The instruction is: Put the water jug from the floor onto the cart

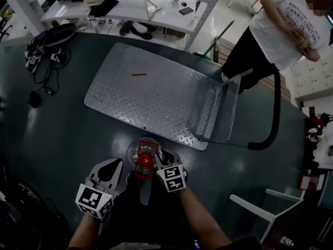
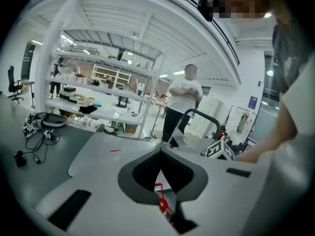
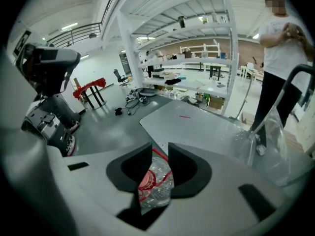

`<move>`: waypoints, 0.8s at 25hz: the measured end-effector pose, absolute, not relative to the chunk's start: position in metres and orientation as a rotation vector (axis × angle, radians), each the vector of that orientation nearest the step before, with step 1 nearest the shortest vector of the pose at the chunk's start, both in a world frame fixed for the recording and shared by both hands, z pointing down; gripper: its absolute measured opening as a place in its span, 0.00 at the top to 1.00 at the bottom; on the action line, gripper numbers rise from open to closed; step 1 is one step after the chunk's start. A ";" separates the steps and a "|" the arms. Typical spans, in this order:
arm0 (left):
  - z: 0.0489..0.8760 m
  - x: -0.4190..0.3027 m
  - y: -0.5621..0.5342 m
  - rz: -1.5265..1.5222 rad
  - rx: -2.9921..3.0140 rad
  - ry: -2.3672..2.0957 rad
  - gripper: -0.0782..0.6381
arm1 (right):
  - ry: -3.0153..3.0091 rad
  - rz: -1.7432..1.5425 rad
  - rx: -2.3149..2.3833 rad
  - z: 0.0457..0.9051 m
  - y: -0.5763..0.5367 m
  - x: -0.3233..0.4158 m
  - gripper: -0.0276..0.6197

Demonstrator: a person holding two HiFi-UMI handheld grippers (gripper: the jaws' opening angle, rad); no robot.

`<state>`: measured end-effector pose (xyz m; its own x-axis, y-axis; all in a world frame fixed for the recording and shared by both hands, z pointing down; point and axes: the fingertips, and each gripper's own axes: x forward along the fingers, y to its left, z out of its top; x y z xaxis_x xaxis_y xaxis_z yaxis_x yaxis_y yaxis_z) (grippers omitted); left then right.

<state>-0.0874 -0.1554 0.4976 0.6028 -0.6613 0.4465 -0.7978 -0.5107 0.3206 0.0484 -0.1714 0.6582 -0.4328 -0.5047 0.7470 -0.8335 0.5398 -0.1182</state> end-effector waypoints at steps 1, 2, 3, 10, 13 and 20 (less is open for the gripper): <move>0.504 -0.086 -0.159 0.375 2.318 -1.159 0.88 | -2.098 0.606 1.042 0.668 -0.174 0.048 0.84; 0.510 -0.084 -0.162 0.382 2.301 -1.165 0.88 | -2.081 0.568 1.004 0.677 -0.176 0.048 0.82; 0.516 -0.083 -0.166 0.386 2.282 -1.171 0.88 | -2.066 0.528 0.966 0.688 -0.179 0.047 0.81; 0.566 -0.083 -0.186 0.407 2.193 -1.189 0.88 | -2.000 0.393 0.724 0.766 -0.203 0.029 0.79; 0.581 -0.081 -0.184 0.424 2.171 -1.182 0.88 | -1.973 0.357 0.649 0.791 -0.200 0.026 0.79; 0.600 -0.076 -0.181 0.439 2.148 -1.163 0.88 | -1.938 0.256 0.556 0.824 -0.198 0.016 0.79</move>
